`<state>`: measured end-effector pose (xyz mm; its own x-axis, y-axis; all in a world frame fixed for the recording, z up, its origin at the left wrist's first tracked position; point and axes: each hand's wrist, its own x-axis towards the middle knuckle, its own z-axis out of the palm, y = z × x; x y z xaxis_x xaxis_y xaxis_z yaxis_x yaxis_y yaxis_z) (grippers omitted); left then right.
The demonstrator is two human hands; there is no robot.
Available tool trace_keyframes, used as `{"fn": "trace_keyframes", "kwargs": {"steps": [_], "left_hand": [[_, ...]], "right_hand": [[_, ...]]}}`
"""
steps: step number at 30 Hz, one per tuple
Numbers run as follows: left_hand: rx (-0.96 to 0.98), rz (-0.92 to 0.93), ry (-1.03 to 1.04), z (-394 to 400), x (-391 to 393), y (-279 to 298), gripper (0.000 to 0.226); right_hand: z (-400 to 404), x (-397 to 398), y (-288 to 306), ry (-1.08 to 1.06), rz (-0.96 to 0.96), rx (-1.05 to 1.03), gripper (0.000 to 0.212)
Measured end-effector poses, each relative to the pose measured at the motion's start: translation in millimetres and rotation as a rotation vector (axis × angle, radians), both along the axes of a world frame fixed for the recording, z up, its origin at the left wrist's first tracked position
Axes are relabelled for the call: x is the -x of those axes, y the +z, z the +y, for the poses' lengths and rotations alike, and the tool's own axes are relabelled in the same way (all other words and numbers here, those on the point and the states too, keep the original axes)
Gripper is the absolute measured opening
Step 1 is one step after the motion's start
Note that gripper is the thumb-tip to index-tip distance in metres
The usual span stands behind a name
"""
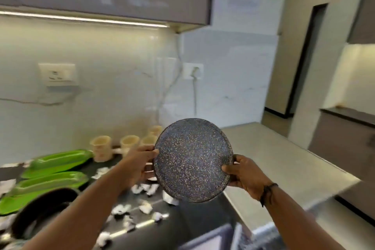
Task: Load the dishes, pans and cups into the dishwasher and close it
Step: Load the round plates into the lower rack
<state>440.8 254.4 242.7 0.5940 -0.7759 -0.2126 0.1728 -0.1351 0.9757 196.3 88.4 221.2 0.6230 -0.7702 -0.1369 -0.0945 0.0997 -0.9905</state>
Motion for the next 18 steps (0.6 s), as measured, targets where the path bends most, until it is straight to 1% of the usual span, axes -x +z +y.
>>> {"fn": "trace_keyframes", "kwargs": {"steps": [2,5,7,10,14,16,18], "left_hand": [[-0.01,0.02,-0.105,-49,59,-19,0.011],[-0.056,0.055,-0.2,-121,159,-41,0.01],[-0.091,0.067,-0.286,-160,218,-55,0.013],[-0.174,0.005,-0.478,-205,297,-78,0.014],[-0.266,-0.095,-0.709,-244,374,-105,0.027],[-0.291,-0.123,-0.789,-261,405,-118,0.029],[-0.303,-0.131,-0.867,-278,434,-131,0.024]], "right_hand": [[-24,74,-11,-0.096,0.052,-0.007,0.026],[-50,191,-20,-0.259,0.092,-0.023,0.023],[-61,259,-23,-0.364,0.106,-0.046,0.025],[-65,347,-36,-0.537,0.11,-0.069,0.027],[-54,423,-69,-0.819,0.088,-0.104,0.023],[-45,448,-89,-0.936,0.062,-0.145,0.02],[-39,468,-107,-1.027,0.073,-0.181,0.021]]}}
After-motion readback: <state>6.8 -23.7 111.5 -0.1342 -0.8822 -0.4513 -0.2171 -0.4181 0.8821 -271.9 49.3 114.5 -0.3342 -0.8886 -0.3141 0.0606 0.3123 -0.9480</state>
